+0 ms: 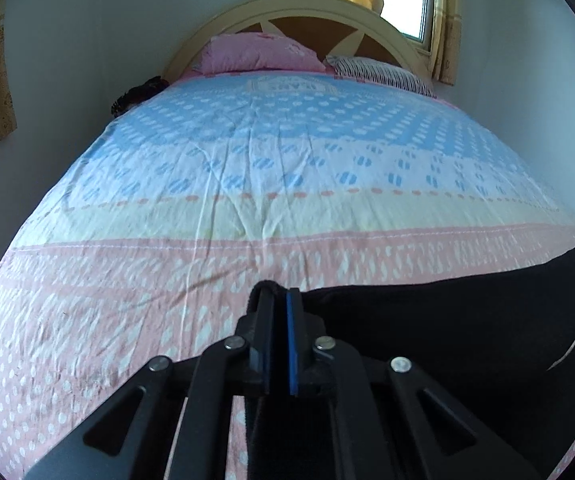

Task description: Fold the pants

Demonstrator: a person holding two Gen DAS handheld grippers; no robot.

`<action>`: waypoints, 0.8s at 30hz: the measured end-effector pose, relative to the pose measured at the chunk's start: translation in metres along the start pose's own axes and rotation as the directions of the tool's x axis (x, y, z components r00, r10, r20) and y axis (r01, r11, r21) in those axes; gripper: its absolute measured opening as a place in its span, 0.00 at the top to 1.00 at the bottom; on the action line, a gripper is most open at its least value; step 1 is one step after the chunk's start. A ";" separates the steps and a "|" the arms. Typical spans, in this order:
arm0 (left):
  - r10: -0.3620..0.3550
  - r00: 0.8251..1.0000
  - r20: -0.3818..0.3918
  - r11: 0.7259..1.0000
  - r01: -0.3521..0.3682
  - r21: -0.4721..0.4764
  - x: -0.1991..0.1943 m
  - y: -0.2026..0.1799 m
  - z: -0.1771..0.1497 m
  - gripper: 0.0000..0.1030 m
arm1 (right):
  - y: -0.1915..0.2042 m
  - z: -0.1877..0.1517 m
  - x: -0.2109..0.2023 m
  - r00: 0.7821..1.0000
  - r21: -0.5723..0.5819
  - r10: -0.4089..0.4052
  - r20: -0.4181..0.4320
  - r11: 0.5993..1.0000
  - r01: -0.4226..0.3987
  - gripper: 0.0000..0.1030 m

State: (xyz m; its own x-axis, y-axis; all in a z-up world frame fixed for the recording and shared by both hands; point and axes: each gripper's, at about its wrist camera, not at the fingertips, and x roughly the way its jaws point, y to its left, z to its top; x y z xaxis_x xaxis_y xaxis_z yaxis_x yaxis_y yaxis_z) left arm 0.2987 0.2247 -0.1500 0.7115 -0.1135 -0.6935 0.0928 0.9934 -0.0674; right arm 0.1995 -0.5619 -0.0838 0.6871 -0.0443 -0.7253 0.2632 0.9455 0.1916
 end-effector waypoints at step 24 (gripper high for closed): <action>-0.196 0.953 0.230 0.960 0.234 -0.151 -0.096 0.030 -0.085 0.96 | -0.064 -0.123 -0.122 0.990 0.083 0.048 0.132 0.995 -0.059 0.94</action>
State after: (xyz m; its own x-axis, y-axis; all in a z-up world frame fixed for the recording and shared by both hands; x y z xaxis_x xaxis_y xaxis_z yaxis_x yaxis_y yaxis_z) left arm 0.1738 0.2667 -0.1465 0.8204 -0.3070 -0.4824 0.1506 0.9299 -0.3356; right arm 0.0157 -0.5772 -0.0882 0.7825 -0.0413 -0.6213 0.2772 0.9166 0.2882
